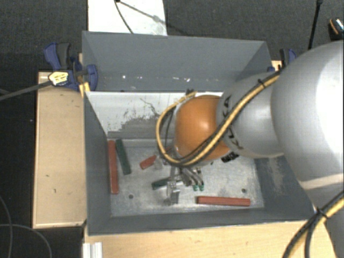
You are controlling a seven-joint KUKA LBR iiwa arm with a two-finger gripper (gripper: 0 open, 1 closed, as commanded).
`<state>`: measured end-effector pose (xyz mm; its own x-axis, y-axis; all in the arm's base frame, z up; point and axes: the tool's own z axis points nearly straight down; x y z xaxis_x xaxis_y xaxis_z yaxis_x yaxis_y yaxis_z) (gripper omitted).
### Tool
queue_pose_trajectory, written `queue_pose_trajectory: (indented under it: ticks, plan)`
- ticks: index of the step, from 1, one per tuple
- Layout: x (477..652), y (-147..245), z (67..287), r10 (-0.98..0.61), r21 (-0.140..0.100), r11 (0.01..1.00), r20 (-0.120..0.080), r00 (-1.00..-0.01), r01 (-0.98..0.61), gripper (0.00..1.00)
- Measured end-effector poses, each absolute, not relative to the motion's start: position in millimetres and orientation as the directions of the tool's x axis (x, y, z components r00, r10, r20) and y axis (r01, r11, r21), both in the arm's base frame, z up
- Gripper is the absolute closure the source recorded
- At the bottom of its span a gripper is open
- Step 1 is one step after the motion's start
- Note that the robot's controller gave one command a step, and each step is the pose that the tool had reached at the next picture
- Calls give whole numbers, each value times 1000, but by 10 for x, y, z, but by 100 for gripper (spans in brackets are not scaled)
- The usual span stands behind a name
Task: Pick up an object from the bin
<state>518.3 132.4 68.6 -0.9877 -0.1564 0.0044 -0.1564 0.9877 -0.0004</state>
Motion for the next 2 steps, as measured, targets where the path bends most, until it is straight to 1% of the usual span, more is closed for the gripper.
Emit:
queue_pose_trajectory:
  ticks: [1,2]
  plan:
    - [5191,1328,703,-151,1,989,2,-989,-151,100]
    - [5141,1639,2293,-186,2,983,-11,-983,-186,100]
